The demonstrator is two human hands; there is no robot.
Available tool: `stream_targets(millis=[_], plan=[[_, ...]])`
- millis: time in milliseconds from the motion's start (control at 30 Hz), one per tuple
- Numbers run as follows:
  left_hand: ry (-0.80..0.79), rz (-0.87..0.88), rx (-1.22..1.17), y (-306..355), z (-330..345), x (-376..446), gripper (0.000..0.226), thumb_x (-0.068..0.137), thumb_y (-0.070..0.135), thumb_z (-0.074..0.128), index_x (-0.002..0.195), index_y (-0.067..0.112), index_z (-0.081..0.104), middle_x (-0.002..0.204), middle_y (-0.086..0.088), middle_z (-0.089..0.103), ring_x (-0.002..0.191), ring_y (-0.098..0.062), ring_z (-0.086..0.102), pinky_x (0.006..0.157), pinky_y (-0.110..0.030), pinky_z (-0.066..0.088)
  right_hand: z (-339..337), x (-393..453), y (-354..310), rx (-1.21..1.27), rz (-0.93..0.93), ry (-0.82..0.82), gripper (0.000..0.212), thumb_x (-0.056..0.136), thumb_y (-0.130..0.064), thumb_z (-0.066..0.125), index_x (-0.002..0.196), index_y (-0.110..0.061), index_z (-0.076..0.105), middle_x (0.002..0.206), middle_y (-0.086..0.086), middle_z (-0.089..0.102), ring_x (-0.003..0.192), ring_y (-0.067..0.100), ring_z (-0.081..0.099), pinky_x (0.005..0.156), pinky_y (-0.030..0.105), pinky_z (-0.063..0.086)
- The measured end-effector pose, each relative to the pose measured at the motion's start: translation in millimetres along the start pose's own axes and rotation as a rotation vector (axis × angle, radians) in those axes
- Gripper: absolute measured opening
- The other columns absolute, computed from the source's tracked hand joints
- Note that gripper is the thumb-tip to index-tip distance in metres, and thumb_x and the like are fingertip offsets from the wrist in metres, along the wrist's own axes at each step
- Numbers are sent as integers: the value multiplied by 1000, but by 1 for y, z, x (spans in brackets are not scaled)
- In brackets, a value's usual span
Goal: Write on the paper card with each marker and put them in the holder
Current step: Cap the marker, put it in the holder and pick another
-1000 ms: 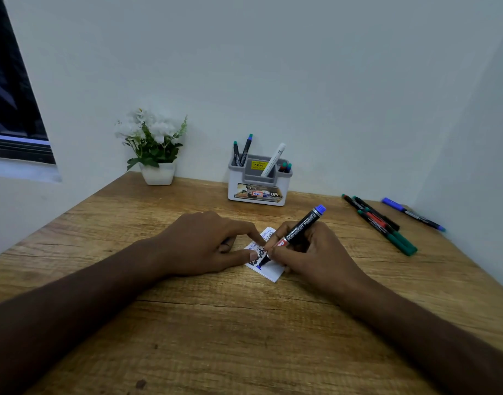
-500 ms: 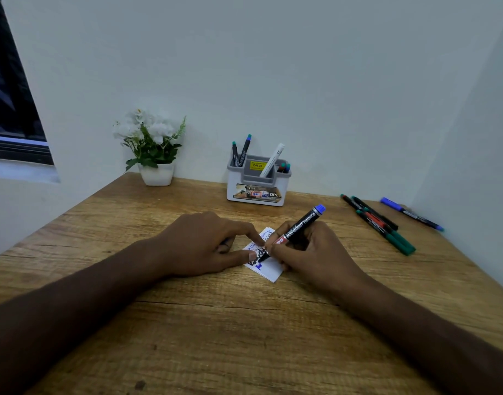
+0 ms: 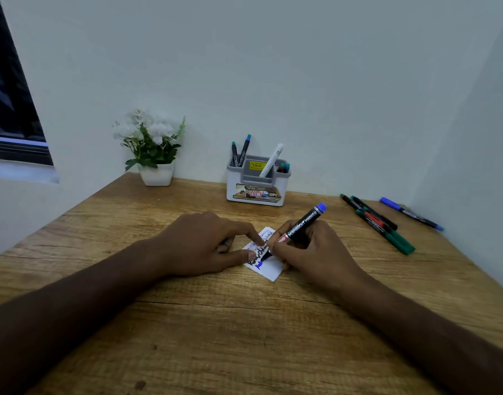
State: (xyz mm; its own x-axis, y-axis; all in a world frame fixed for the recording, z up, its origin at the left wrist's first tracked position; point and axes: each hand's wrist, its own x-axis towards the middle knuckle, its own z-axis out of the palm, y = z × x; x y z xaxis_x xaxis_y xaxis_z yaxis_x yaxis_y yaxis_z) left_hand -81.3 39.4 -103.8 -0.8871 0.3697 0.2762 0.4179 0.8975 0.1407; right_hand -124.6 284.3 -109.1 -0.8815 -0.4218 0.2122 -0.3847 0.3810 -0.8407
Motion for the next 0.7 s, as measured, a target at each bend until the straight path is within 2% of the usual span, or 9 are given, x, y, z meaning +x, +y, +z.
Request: stream_targets(millis=[67,300,400,467,533,600,700], plan=[[-7,-4,-3,0,-1,0,43,93,75,42,133,60,50,64,10,58,71,-1,58,52,-23,34,-1,0,0,22,6,2,4,86,-30,80,85,-27,78,82,-10,80,68,1,72,60,18,58],[-24,-18,4,1,-1,1,41,95,72,46,134,59,50,63,10,57,73,-1,58,54,-23,33,0,3,4,8,3,37,8,86,-30,84,82,-32,77,78,-15,78,66,-2,70,54,12,53],[-19,-18,-1,1,-1,1,43,94,74,44,133,59,51,62,10,56,72,0,58,53,-23,33,0,3,2,4,-2,46,14,87,-30,82,83,-42,78,81,-14,79,68,0,70,59,19,57],[-15,-18,5,1,-1,0,44,92,76,42,133,61,50,62,10,56,71,2,57,53,-23,32,-3,6,0,19,0,94,2,88,-29,81,87,-29,79,82,-8,80,75,4,73,67,26,60],[-17,-16,4,1,-1,0,44,92,76,41,132,61,49,63,9,56,72,4,56,52,-23,31,-9,10,-1,78,14,106,7,89,-25,79,92,-19,79,81,-3,79,74,9,72,70,32,59],[-15,-14,2,1,0,0,43,93,76,42,132,62,49,64,9,57,72,4,56,52,-23,31,-10,9,-2,81,13,50,5,90,-22,78,92,-17,79,81,-1,79,72,12,71,70,34,59],[-18,-12,-6,0,-1,1,44,92,77,41,133,62,49,63,10,57,72,3,57,52,-23,32,-7,7,0,-17,-48,8,4,89,-26,79,91,-23,80,87,-3,81,83,15,74,70,30,57]])
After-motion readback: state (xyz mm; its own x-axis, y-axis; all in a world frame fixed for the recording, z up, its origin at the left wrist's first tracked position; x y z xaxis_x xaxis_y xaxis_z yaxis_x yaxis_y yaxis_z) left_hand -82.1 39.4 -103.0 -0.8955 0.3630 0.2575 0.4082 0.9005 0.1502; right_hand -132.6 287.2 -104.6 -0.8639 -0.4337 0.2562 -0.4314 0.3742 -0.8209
